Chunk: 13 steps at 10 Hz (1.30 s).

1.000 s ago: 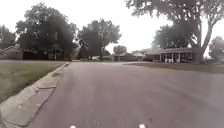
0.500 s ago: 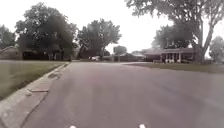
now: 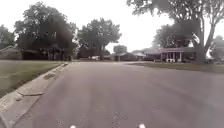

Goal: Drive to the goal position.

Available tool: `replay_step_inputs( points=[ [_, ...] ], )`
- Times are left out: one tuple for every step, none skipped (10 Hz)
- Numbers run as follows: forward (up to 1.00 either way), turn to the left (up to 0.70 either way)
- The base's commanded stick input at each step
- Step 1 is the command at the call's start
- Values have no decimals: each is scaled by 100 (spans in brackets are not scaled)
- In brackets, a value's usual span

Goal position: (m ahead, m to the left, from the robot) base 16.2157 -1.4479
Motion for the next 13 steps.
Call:
replay_step_inputs(
  points=[
    [50,0],
    [50,0],
    [50,0],
    [50,0],
    [50,0],
    [50,0],
    [50,0],
    [50,0],
    [50,50],
    [50,50],
    [50,50],
    [50,24],
    [50,0]
  ],
)
